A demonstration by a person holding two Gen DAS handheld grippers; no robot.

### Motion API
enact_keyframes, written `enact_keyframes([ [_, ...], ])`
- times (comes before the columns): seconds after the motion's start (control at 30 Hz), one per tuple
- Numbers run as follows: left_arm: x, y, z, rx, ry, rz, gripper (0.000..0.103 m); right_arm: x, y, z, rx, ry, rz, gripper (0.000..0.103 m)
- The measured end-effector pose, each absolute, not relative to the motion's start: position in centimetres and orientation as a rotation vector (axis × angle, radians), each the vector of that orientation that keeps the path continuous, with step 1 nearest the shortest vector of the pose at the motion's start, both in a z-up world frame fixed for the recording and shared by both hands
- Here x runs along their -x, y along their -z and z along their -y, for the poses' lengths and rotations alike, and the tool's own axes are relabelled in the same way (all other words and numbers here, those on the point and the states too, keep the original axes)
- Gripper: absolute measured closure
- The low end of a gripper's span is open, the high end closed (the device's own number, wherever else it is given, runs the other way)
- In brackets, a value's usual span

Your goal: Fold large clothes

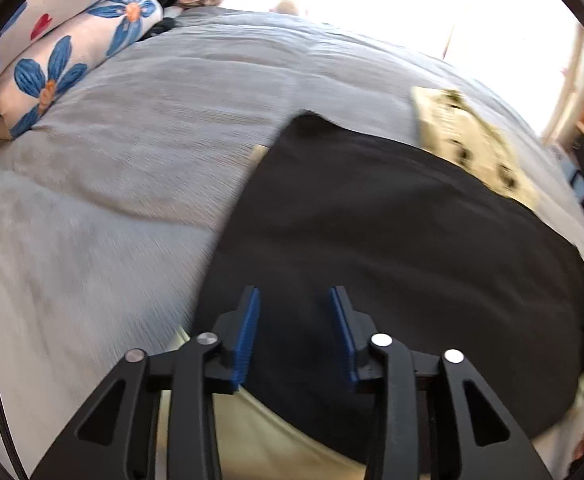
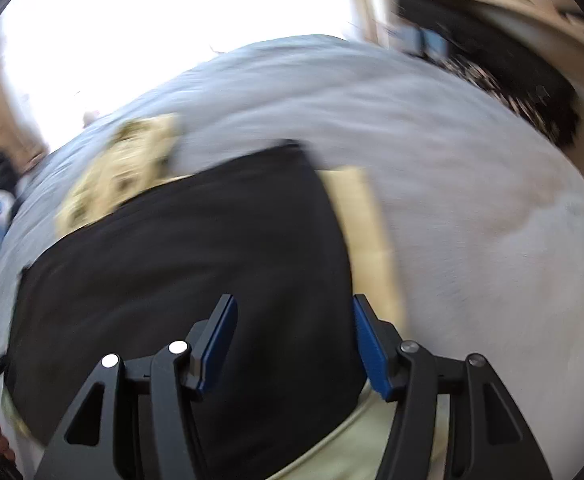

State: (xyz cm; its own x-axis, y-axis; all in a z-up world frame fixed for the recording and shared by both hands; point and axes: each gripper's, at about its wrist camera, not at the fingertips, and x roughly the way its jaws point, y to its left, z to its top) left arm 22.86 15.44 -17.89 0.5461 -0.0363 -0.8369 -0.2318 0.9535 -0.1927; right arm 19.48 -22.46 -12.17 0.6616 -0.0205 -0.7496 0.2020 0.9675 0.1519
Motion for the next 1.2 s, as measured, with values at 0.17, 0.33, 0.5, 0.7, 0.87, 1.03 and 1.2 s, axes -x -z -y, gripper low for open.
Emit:
enact_keyframes([
  [0.17, -18.7, 16.8, -10.6, 0.311, -0.017, -0.981, 0.062, -16.6, 11.5, 14.7, -0.175, -0.137, -0.859, 0.045],
  [0.33, -17.4, 18.6, -8.2, 0.246, -0.026, -1.019, 0.062, -16.3, 14.5, 11.3, -0.048, -0.178, -0.945, 0.045],
  [0.5, -16.9, 19.3, -9.2, 0.235, -0.044, -1.012, 0.062, -15.4, 15.8, 15.5, -0.079, -0.075, -0.97, 0.045],
  [0.7, -16.7, 19.5, -12.1, 0.261, -0.112, -1.02, 0.061, -13.8, 16.2, 23.5, -0.182, 0.145, -0.998, 0.045],
  [0.87, -16.1, 19.6, -14.5, 0.325, -0.12, -1.037, 0.061, -12.4, 15.7, 27.1, -0.329, 0.178, -0.997, 0.045],
  [1.03, -15.8, 19.1, -15.3, 0.334, -0.113, -1.062, 0.06, -11.6, 14.9, 27.5, -0.375, 0.187, -0.995, 0.045],
  [1.2, -16.4, 18.5, -15.1, 0.304, -0.107, -1.084, 0.058, -12.0, 14.0, 26.8, -0.365, 0.158, -0.984, 0.045],
])
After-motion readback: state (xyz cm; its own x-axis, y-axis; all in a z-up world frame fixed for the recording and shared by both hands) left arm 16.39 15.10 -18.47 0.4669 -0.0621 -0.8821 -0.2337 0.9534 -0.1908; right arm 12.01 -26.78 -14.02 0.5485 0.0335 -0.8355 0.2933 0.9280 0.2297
